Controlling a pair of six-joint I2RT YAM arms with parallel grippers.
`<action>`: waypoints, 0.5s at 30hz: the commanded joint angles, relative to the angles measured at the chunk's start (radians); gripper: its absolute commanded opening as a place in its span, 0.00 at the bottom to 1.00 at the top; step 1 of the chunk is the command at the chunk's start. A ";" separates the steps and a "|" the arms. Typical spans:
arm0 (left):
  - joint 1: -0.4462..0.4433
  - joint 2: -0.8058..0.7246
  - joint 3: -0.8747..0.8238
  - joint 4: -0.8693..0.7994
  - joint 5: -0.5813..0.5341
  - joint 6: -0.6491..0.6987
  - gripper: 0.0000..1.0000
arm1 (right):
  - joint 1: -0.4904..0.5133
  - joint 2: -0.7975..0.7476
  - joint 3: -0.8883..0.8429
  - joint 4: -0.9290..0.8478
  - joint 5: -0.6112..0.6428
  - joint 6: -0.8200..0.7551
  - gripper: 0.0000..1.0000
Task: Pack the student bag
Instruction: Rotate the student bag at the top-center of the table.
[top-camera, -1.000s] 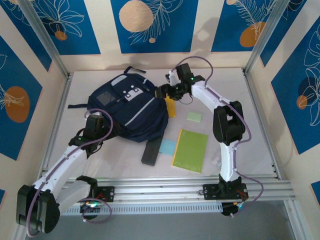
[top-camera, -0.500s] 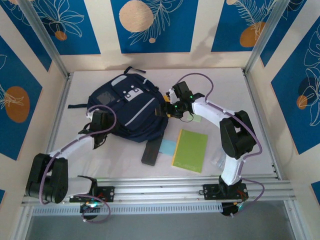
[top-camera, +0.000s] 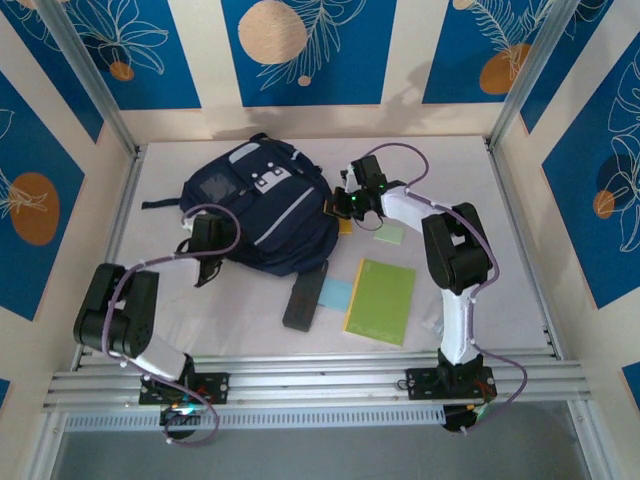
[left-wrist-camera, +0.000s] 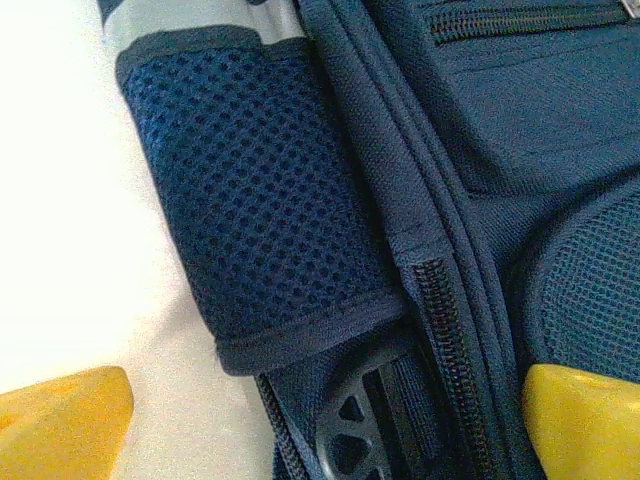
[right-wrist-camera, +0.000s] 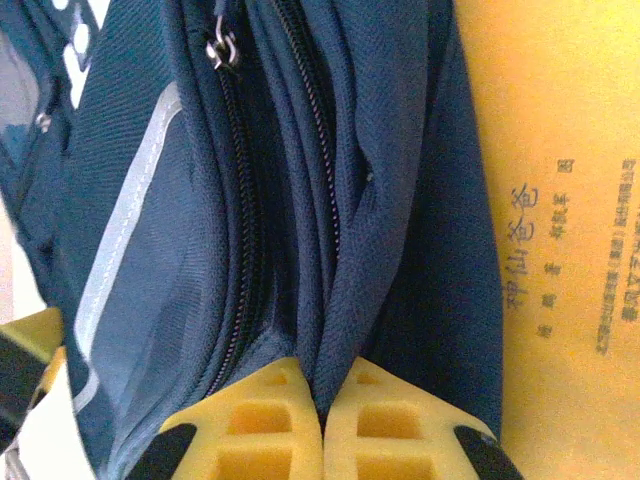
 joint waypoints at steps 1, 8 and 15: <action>0.001 0.078 0.098 0.112 0.040 0.043 1.00 | 0.064 -0.125 -0.088 0.001 -0.159 0.057 0.00; 0.015 0.192 0.263 0.125 0.074 0.064 1.00 | 0.253 -0.279 -0.259 0.040 -0.145 0.207 0.00; 0.032 0.227 0.381 0.030 0.069 0.143 1.00 | 0.375 -0.171 -0.135 0.041 -0.238 0.193 0.27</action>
